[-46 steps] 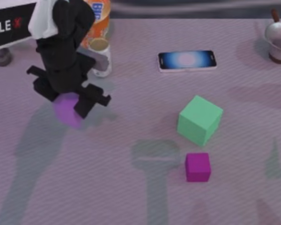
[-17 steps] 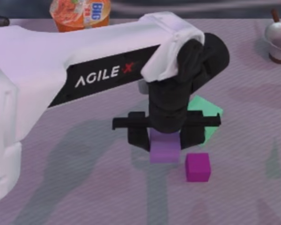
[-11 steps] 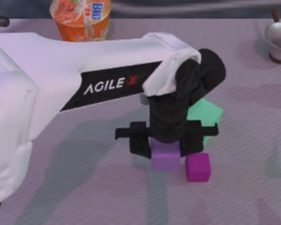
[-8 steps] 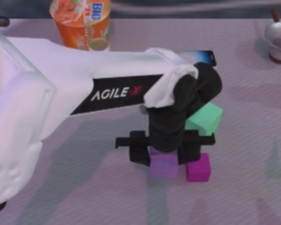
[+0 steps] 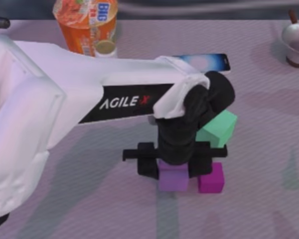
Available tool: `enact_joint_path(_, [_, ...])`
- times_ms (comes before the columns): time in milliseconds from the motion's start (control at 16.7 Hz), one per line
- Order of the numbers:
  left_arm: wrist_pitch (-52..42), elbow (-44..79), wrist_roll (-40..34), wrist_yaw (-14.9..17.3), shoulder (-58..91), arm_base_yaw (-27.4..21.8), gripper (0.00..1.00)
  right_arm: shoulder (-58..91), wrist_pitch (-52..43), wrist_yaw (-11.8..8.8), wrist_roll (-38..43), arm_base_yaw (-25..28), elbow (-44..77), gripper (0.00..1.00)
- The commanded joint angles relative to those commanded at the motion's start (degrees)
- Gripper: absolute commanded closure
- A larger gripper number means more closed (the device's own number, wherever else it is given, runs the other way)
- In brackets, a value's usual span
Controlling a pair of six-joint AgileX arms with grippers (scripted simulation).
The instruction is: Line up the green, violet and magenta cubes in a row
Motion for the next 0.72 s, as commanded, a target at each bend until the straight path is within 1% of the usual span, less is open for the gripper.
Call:
enact_joint_path(600, [0.0,0.0,0.0,0.0,0.0,0.0,0.02,0.0,0.0,0.0,0.0,0.0,0.0,0.0])
enact_joint_path(660, [0.0,0.0,0.0,0.0,0.0,0.0,0.0,0.0,0.0,0.0,0.0,0.0,0.0,0.0])
enact_joint_path(720, [0.0,0.0,0.0,0.0,0.0,0.0,0.0,0.0,0.0,0.0,0.0,0.0,0.0,0.0])
